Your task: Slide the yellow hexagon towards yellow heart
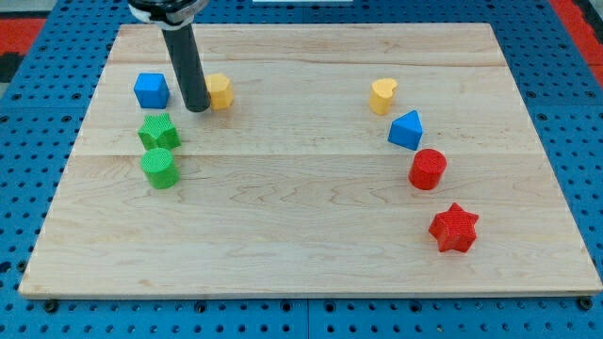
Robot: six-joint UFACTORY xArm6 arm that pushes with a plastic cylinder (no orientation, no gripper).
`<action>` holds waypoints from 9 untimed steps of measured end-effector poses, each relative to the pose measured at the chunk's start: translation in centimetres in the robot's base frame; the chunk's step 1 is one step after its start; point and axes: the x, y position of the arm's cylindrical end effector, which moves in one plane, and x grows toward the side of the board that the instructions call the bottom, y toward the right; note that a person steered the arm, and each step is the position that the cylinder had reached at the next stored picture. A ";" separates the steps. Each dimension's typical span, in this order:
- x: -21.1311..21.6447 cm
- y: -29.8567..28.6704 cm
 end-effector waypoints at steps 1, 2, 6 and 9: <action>-2.1 4.6; -5.4 6.8; -5.6 14.9; 0.9 11.6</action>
